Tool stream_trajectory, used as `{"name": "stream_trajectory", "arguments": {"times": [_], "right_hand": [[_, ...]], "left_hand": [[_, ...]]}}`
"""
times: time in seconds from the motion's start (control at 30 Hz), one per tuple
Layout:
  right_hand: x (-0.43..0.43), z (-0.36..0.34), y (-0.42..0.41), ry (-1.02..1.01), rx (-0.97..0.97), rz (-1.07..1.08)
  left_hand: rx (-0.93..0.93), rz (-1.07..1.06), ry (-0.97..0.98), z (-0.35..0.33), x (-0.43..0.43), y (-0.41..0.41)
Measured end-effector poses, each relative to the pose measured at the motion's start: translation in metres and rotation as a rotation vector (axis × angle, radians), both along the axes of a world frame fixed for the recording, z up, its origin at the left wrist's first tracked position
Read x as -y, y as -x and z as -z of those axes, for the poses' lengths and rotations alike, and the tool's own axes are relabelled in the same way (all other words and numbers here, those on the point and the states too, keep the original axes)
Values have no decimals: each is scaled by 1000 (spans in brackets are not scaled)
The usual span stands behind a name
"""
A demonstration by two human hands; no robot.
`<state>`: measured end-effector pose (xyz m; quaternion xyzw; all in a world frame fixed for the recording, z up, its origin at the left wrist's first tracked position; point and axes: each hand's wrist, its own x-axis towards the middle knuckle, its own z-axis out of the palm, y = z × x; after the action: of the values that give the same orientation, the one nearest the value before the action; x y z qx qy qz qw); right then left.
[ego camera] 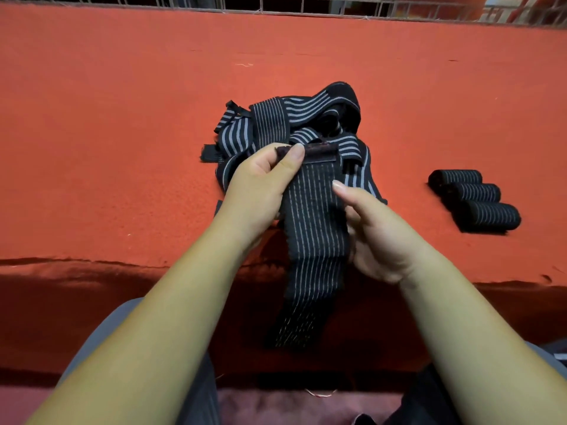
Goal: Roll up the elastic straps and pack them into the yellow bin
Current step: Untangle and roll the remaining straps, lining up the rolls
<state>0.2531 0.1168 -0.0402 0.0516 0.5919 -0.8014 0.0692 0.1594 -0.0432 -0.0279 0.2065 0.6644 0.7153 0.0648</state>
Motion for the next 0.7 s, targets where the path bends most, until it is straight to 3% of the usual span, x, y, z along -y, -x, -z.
{"name": "stream_trajectory", "arguments": {"times": [0.2, 0.3, 0.7], "right_hand": [[-9, 3, 9, -115, -145, 301], [-14, 7, 10, -118, -147, 337], [-20, 14, 11, -60, -162, 379]], "left_hand": [[-61, 104, 59, 9, -7, -5], [-128, 106, 71, 14, -9, -3], [-113, 93, 80, 23, -20, -2]]}}
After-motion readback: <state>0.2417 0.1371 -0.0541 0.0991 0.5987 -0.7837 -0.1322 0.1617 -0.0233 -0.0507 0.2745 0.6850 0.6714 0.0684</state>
